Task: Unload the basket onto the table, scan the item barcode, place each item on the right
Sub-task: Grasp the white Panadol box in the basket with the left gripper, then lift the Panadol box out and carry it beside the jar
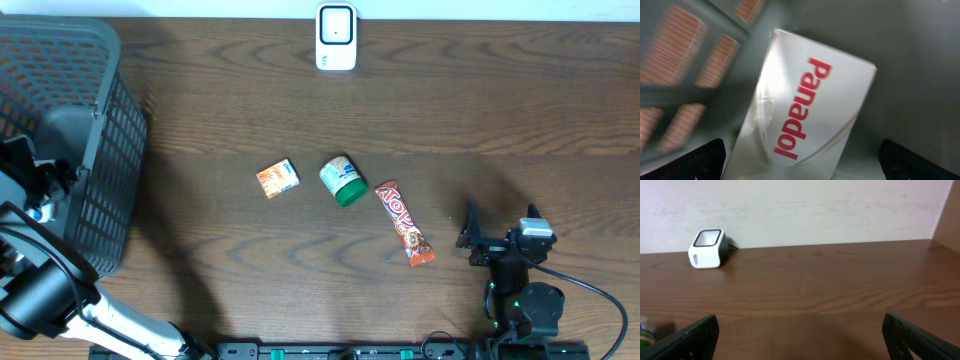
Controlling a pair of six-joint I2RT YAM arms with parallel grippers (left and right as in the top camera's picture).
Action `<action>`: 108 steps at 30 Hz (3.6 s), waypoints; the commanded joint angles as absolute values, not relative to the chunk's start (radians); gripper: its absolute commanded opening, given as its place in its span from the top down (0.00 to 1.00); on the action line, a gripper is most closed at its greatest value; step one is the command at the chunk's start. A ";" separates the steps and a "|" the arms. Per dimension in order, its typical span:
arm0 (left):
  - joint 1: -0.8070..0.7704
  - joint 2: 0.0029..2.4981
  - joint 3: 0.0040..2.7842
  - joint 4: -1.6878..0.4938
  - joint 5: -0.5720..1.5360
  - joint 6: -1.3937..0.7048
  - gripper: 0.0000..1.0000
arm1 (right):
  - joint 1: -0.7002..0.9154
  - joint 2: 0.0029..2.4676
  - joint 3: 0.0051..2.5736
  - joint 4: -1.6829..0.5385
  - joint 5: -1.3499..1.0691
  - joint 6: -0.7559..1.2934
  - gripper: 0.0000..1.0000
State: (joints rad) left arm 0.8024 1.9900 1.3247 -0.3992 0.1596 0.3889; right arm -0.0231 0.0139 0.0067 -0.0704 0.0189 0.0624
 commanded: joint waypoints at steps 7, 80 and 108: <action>0.766 2.070 1.280 -0.511 0.283 0.256 0.02 | -0.015 0.007 0.006 -0.074 0.021 0.051 0.01; 0.706 1.289 1.282 -0.580 0.239 0.047 0.44 | -0.015 0.007 0.006 -0.074 0.021 0.051 0.01; 0.268 1.059 1.271 -0.820 0.844 -0.151 0.44 | -0.015 0.007 0.006 -0.074 0.021 0.051 0.01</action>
